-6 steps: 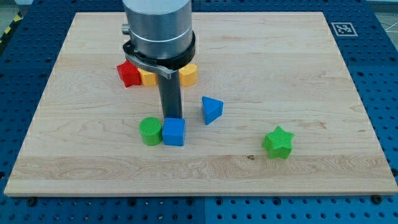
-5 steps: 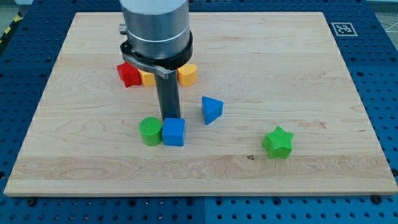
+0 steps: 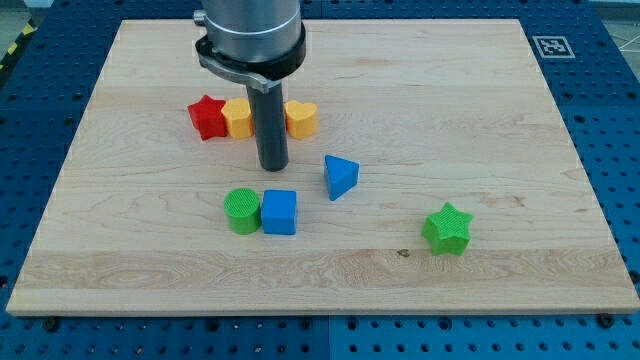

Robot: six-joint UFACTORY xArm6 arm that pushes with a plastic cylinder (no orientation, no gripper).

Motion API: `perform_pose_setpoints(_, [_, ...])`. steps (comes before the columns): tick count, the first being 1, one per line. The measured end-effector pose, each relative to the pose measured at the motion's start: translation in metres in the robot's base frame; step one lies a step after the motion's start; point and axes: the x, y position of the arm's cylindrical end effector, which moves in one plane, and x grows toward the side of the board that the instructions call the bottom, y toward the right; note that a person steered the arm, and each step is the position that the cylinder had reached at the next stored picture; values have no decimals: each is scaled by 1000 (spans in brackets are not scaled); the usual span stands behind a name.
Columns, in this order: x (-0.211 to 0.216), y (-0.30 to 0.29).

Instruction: Push blue triangle towards blue cube

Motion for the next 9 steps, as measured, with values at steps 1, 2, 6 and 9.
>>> perform_pose_setpoints(1, [-1, 12])
perform_pose_setpoints(2, [-11, 30])
perform_pose_setpoints(6, [8, 93])
perform_pose_setpoints(9, [-3, 92])
